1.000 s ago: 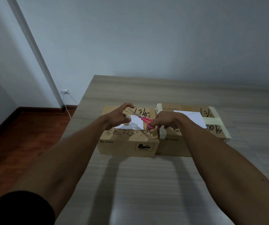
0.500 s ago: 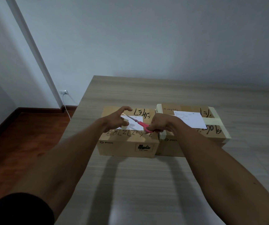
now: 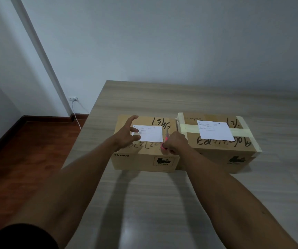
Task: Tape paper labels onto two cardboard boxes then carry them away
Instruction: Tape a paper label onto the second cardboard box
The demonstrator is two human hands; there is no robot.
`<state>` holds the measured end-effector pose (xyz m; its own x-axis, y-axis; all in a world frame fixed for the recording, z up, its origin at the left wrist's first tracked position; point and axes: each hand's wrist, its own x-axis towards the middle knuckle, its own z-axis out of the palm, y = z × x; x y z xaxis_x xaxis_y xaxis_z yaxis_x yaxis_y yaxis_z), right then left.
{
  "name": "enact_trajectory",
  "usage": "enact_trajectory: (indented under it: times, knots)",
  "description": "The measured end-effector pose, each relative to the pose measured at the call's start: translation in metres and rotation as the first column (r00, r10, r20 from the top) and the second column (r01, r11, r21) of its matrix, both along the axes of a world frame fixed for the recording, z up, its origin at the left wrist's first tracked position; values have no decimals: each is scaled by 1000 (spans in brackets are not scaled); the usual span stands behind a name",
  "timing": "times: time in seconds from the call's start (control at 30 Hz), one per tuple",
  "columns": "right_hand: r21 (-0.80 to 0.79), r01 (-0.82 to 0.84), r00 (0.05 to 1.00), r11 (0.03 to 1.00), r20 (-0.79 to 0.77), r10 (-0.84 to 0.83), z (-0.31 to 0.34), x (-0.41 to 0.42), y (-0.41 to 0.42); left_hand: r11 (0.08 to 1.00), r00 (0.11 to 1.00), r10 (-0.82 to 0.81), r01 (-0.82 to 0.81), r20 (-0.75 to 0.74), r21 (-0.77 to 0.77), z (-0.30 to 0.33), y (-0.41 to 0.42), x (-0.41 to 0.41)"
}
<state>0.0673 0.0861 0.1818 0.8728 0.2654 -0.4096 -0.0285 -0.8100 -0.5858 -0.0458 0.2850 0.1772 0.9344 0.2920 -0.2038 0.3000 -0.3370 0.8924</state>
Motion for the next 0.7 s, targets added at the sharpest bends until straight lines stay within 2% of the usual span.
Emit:
enact_trajectory:
  times: [0.2, 0.3, 0.57, 0.7]
  knots:
    - [87, 173, 980, 981, -113, -163, -16, -1, 5, 999, 998, 37, -36, 53, -14, -5, 5, -8]
    - [115, 199, 968, 973, -178, -177, -18, 3, 10, 1000, 998, 26, -27, 64, 11, -2, 5, -11]
    - [101, 219, 971, 971, -116, -207, -21, 12, 14, 998, 998, 18, -14, 57, -69, 3, 5, -9]
    - [103, 230, 966, 968, -144, -214, -23, 17, 15, 999, 998, 5, -2, 70, -40, 2, 6, -8]
